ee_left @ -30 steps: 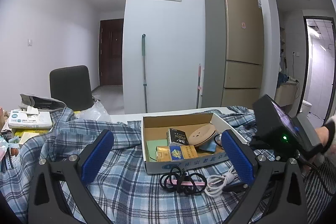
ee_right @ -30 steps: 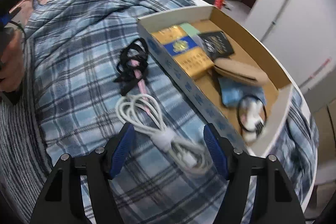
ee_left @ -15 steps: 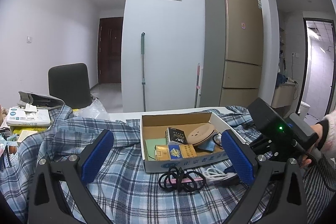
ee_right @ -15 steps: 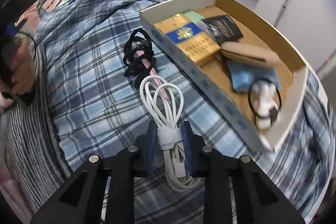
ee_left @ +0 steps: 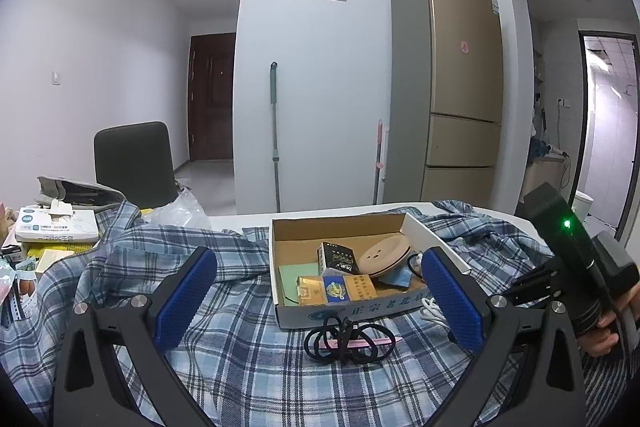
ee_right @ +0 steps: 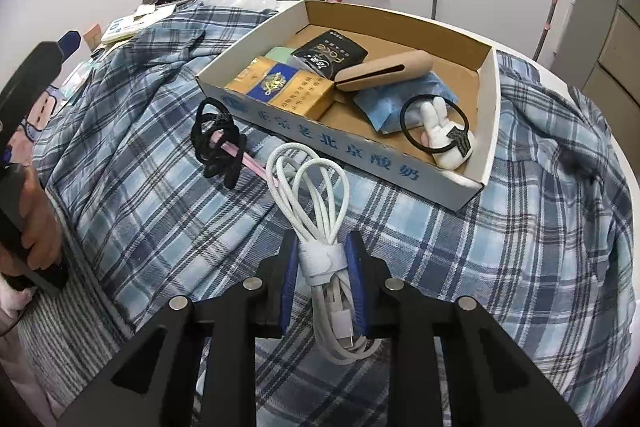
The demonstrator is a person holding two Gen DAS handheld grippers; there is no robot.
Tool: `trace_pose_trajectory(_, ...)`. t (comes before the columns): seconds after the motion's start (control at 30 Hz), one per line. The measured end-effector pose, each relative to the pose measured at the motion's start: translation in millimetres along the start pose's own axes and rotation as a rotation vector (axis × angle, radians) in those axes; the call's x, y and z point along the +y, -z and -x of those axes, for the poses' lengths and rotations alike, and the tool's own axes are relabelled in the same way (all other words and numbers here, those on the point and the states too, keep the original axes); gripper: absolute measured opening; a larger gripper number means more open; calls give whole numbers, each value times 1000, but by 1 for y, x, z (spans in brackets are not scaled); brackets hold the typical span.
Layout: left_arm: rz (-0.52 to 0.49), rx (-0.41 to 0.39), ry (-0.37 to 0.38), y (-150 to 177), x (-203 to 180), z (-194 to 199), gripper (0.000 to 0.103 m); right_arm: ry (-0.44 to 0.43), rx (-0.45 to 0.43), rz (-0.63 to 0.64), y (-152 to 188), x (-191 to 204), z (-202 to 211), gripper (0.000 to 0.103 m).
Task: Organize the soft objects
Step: 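Grasp the white coiled cable with the right gripper and lift it, then grasp the black cable with pink strap with the left gripper while the right holds the white cable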
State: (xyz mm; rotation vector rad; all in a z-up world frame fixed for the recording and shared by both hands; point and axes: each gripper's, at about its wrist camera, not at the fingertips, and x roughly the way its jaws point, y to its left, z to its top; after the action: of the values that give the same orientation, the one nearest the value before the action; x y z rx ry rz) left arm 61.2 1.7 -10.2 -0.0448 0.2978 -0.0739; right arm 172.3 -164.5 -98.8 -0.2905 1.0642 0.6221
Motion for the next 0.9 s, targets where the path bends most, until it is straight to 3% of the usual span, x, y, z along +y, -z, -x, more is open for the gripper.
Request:
trace_pose_trajectory(0.1, 2, 18, 0, 0, 1, -3, 103, 30, -4, 26, 1, 3, -10, 23)
trace_pose_trajectory(0.37, 3, 64, 4, 2, 1, -13, 103, -5, -2, 5, 3, -3, -13, 22)
trace_pose_trajectory(0.57, -34, 144, 12, 4, 2, -23, 103, 4, -205, -74, 1, -8, 29, 22)
trace_pose_trajectory(0.67, -50, 215, 46, 6, 0, -36, 103, 53, -308, -56, 5, -3, 40, 22)
trace_pose_trajectory(0.8, -107, 322, 124, 13, -13, -52, 103, 72, -326, -40, 8, 1, 40, 22)
trace_pose_trajectory(0.9, -163, 388, 136, 19, -24, -63, 103, 60, -312, -30, 9, 3, 36, 22)
